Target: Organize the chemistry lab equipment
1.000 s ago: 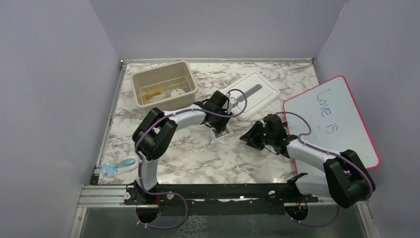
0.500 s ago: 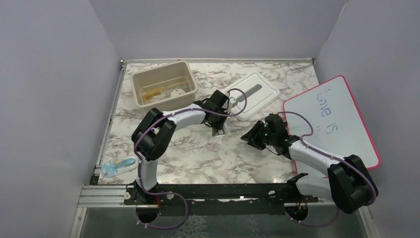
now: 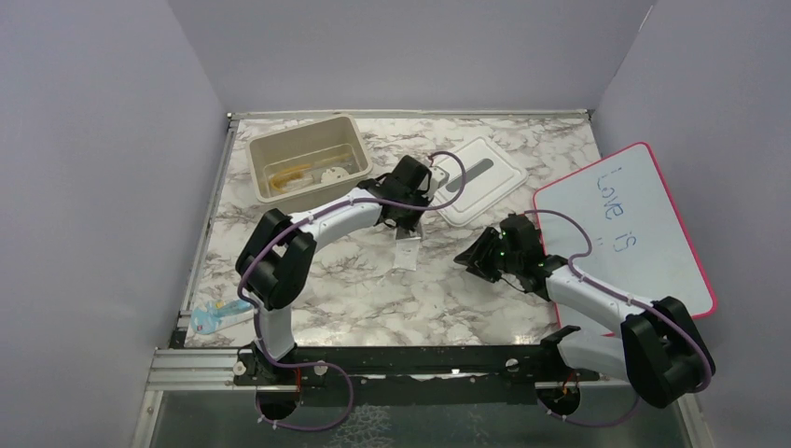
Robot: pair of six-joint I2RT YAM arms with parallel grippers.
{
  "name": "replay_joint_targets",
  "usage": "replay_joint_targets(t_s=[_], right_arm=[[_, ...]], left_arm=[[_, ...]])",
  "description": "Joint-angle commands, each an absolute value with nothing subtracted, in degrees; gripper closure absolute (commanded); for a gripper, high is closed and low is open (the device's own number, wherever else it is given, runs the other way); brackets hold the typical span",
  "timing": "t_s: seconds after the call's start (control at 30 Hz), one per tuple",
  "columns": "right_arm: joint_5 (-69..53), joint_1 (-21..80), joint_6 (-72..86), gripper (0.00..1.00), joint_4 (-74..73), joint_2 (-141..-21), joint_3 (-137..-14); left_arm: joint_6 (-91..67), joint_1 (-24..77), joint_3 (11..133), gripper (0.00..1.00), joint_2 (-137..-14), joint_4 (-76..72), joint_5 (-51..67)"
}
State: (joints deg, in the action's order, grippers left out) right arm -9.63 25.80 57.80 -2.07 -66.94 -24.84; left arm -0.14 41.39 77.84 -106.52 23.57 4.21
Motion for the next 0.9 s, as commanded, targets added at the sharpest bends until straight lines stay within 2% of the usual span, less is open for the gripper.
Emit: replay_joint_targets(t_s=[0.0,0.2,0.53,0.67,0.87], right_arm=[[-8.0,25.7,57.2,0.5,-3.1,-65.4,-25.7],[-8.1,25.7,57.1,0.5,-3.7,-64.9,-26.0],[-8.9,25.7,57.4,0.51,-3.4,-65.4,-26.4],[-9.8,25.7,57.4,0.51,-3.0,-66.2,-26.5],[-10.5,25.7,57.4,0.51,-2.9,-66.5,-26.6]], left_arm=[[2.1,39.3,81.2,0.97,-103.0,25.8,1.9],[2.8,32.8,84.1,0.97,-97.3,27.1,2.2],[4.4,16.4,86.3,0.97,-89.0,27.4,4.8],[4.6,11.4,87.5,0.97,-90.9,27.0,6.6],[4.9,7.0,91.5,0.97,-99.9,27.1,13.9]])
